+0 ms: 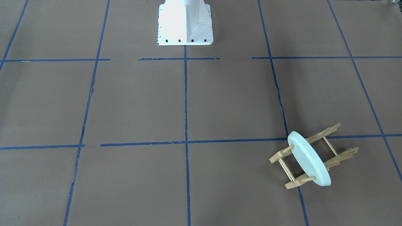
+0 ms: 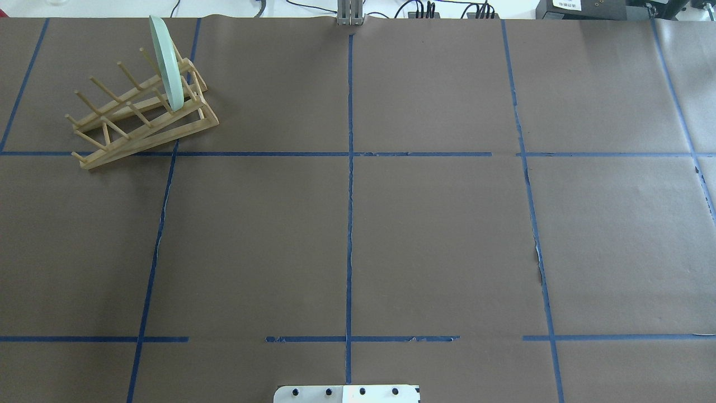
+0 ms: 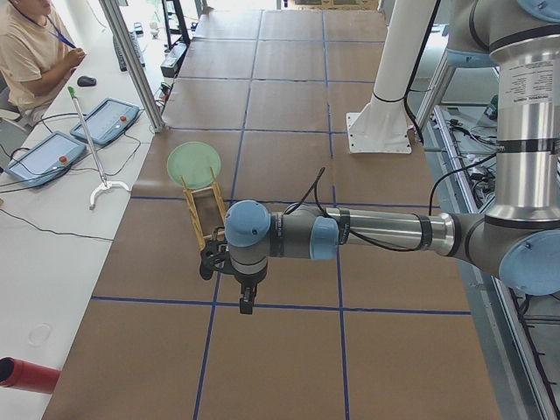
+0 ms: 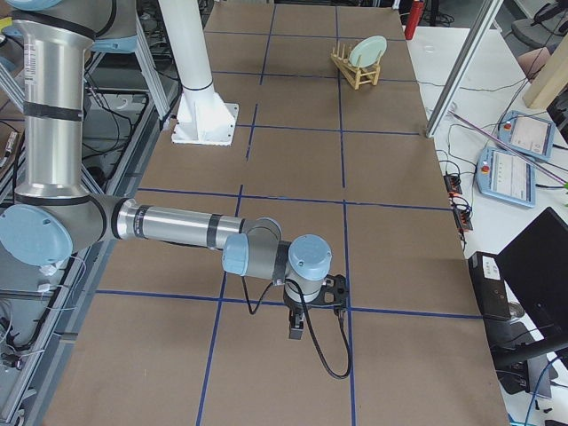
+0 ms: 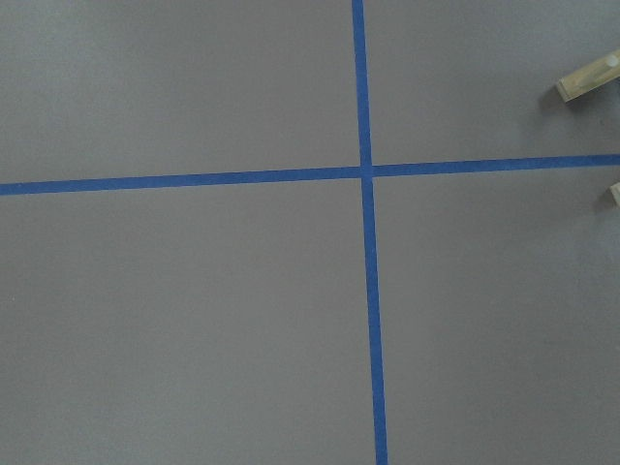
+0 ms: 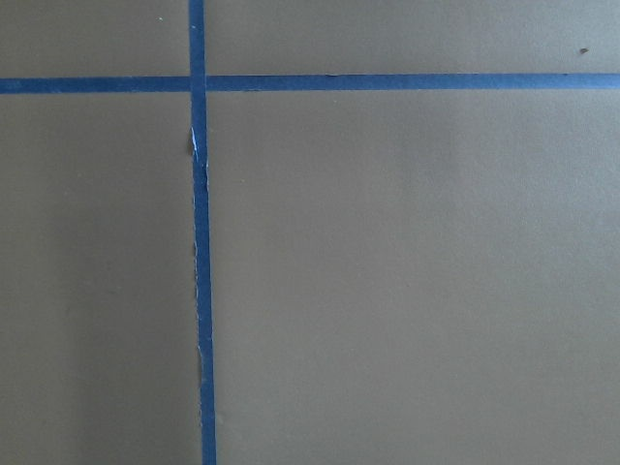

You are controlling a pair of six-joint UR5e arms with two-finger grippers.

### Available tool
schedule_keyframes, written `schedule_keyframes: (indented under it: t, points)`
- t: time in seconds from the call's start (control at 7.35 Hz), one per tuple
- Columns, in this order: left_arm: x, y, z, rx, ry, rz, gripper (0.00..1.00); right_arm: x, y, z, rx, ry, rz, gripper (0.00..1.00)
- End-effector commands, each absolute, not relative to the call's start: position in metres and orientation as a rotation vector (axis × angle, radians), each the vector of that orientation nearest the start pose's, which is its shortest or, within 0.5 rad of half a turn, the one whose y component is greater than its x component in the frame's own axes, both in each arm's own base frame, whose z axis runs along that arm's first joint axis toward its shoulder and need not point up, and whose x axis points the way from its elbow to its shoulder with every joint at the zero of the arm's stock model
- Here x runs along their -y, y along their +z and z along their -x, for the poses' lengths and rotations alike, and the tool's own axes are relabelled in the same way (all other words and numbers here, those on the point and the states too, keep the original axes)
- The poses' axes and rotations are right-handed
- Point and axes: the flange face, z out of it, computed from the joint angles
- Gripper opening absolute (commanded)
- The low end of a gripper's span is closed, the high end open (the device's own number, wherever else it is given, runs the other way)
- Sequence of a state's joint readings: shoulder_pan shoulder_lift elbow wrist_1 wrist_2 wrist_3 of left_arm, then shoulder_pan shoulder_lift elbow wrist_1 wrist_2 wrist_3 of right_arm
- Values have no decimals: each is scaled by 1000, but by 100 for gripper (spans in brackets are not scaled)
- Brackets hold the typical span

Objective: Place plate on rack

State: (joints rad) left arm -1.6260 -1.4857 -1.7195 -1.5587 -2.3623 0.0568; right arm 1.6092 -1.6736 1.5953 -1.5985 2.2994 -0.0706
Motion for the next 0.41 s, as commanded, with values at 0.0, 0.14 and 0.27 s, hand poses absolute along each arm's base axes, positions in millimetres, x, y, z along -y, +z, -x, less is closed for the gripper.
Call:
schedule_keyframes:
  t: [0.0,0.14,0.27]
  points:
    - [456,623,88,-787,25,-99,100,436,700,-84,732,8,61,100]
    - [456,620,88,-787,27,-103,100,436,700,-84,732,8,61,100]
    - [457,619,88,-788,28,-106,100,436,700,-84,732,8,63,100]
